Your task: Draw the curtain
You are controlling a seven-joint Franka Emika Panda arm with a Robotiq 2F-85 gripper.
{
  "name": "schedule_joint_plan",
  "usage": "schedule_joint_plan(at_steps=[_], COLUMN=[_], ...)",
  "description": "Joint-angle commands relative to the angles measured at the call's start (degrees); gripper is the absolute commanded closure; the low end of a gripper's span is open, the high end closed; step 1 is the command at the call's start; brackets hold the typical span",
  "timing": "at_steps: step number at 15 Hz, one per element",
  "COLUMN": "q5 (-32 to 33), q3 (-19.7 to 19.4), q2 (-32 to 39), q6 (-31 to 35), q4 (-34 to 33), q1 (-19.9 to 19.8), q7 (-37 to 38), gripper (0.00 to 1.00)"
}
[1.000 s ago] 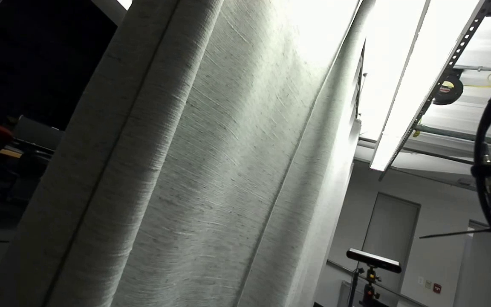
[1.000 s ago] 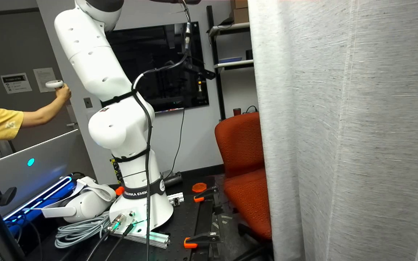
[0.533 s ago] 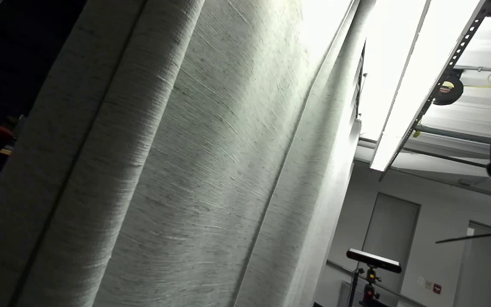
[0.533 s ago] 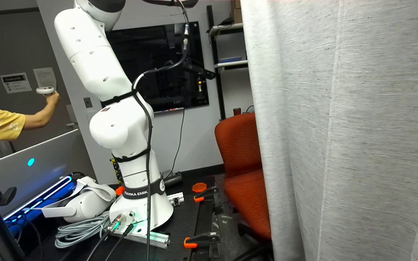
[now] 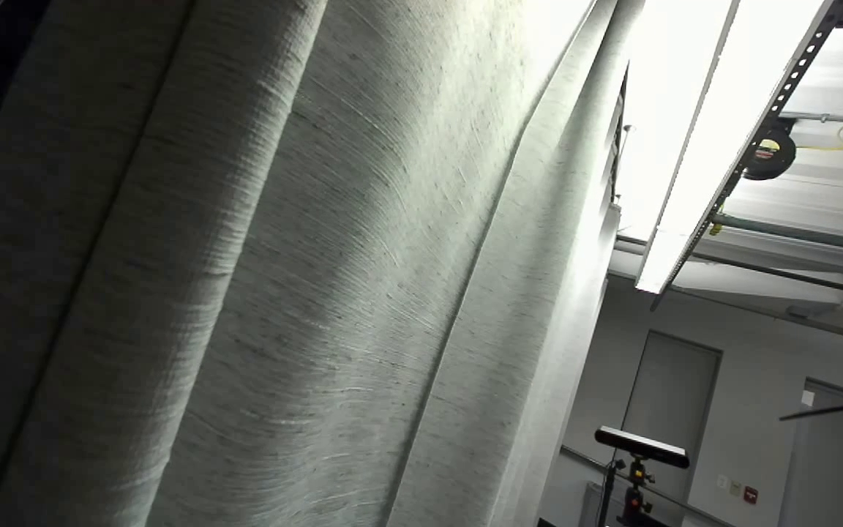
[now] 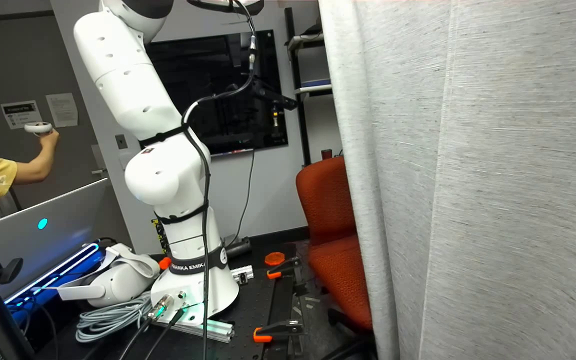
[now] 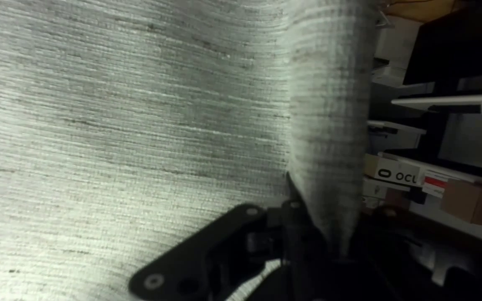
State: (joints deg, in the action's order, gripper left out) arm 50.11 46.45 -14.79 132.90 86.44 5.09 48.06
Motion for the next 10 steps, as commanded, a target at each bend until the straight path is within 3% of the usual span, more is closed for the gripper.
schedule_joint_plan(at_steps=[1, 3, 4, 10], q5=[-1.5, -1.3, 0.7, 0.6], q3=[4.0, 5.3, 1.4, 2.0], q2=[2.2, 1.7, 0.0, -0.1], q6=[-2.2, -4.5, -1.0, -2.1], q4=[3.9, 3.7, -1.0, -1.2], q1=[3.3, 2.8, 0.6, 0.5], q7=[2.6, 2.3, 0.6, 0.5], gripper=[0.99, 0.99, 0.96, 0.96])
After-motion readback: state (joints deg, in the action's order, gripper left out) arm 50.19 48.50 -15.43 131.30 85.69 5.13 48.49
